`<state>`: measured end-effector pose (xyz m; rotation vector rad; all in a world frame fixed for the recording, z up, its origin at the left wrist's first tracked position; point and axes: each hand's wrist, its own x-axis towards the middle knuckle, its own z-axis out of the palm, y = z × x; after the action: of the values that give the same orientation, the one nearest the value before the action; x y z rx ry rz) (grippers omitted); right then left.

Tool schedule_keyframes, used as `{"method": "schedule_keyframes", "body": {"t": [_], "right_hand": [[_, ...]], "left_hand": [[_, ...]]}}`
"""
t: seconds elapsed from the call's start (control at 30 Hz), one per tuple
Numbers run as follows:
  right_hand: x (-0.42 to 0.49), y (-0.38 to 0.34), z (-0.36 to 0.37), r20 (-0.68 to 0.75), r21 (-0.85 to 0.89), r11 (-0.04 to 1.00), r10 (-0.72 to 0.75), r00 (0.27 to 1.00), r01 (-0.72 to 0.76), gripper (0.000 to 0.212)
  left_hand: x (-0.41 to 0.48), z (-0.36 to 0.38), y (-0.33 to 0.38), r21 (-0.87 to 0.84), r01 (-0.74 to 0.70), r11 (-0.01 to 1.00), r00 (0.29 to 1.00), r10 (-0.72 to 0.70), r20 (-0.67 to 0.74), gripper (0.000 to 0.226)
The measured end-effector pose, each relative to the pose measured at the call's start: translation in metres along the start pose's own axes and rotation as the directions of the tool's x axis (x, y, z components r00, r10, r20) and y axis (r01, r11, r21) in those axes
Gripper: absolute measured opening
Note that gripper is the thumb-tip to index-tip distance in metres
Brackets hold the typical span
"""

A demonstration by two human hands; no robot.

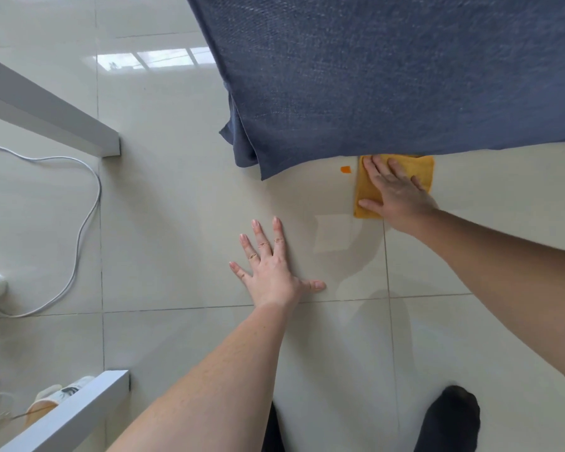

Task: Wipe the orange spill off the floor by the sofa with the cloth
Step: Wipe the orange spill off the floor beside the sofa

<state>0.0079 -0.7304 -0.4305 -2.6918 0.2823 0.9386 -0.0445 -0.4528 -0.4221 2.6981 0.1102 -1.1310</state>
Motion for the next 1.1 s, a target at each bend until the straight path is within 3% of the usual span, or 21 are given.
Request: {"method": "schedule_keyframes", "body": {"t": [0.13, 0.37, 0.6, 0.77, 0.93, 1.0, 1.1], "right_hand": [[0.022, -0.036, -0.003, -0.034, 0.077, 0.994, 0.086, 0.996, -0.084, 0.084], [-0.013, -0.010, 0.011, 0.009, 0.001, 1.000, -0.030, 1.000, 0.030, 0.085], [0.037, -0.038, -0.015, -0.015, 0.059, 0.983, 0.175, 0.984, -0.174, 0.079], [0.024, -0.086, 0.013, -0.028, -0.009, 1.000, -0.019, 0.999, 0.019, 0.076], [-0.048, -0.041, 0.045, 0.068, -0.125, 0.969, -0.206, 0.976, 0.213, 0.077], [-0.060, -0.002, 0.041, 0.084, -0.141, 0.975, -0.163, 0.983, 0.174, 0.078], [-0.040, 0.036, 0.021, 0.029, -0.045, 0.999, 0.032, 0.999, -0.031, 0.080]], "left_hand": [[0.000, 0.001, -0.001, -0.003, -0.003, 1.000, 1.000, 0.003, -0.007, 0.166], [0.000, 0.000, 0.000, -0.001, -0.005, 1.000, 1.000, 0.005, -0.005, 0.167], [-0.001, -0.002, 0.000, -0.005, -0.002, 1.000, 1.000, 0.002, 0.005, 0.166], [-0.002, -0.002, 0.000, -0.005, -0.004, 1.000, 1.000, 0.004, -0.003, 0.165], [-0.001, -0.002, 0.000, 0.005, -0.002, 1.000, 1.000, 0.002, -0.005, 0.165], [0.000, -0.002, 0.000, 0.005, -0.002, 1.000, 1.000, 0.002, -0.004, 0.165], [-0.001, -0.002, 0.000, -0.005, -0.002, 1.000, 1.000, 0.002, -0.006, 0.166]]}}
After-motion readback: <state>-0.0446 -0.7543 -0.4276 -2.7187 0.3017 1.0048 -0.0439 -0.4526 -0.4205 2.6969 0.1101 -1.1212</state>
